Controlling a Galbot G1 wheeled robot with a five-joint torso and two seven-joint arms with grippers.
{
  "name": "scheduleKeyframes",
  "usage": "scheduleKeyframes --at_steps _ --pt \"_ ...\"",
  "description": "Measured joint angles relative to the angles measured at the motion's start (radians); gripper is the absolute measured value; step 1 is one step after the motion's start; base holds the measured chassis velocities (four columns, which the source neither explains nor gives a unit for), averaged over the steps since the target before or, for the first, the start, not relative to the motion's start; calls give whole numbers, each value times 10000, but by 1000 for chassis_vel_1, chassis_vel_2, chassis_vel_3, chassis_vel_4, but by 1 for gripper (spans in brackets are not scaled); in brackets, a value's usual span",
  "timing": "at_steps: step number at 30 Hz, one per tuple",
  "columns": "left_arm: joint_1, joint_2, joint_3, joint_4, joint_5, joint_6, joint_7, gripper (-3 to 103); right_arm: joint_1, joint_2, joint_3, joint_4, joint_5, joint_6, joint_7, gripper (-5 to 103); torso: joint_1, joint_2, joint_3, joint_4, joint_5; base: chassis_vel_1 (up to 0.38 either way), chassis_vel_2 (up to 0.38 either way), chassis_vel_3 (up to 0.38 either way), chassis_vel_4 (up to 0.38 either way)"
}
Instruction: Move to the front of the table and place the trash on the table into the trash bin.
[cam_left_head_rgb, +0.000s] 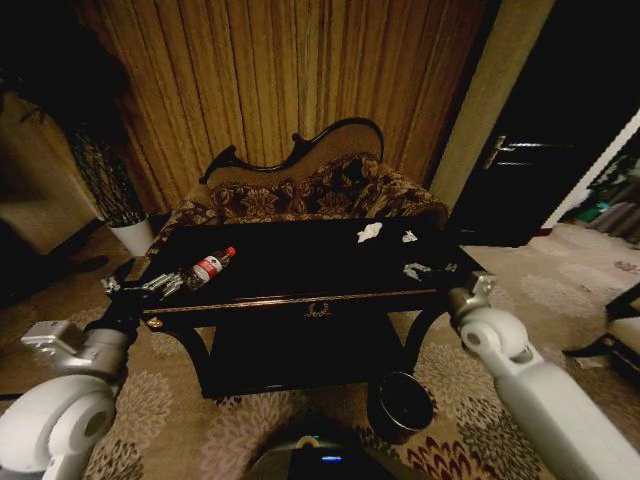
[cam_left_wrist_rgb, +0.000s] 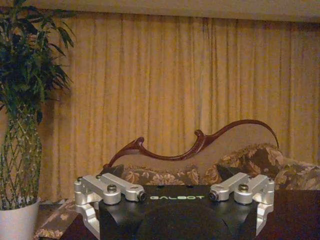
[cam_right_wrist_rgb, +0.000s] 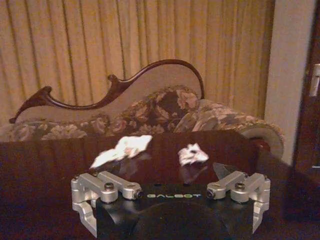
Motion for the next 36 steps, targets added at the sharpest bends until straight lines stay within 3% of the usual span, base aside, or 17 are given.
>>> scheduleKeyframes --at_steps 5,10,13,20,36 --pt "28 39 73 0 10 0 3 100 1278 -373 -689 -901 621 -149 -12 100 1 0 0 1 -2 0 0 0 0" --pt "40 51 157 0 64 11 -9 100 2974 -472 -2067 -2321 849 -259 -64 100 2 -1 1 1 -2 0 0 0 0" --pt "51 35 245 0 163 18 -18 100 4210 -121 -3065 -3321 825 -413 -81 100 1 -1 1 1 0 0 0 0 0" --pt "49 -22 243 0 280 32 -38 100 5793 573 -4095 -4695 575 -607 -85 100 1 -1 1 4 -7 0 0 0 0" --pt "-130 -157 444 0 352 113 -164 100 6863 1008 -5016 -6577 118 -807 -89 100 1 -1 0 0 -2 0 0 0 0"
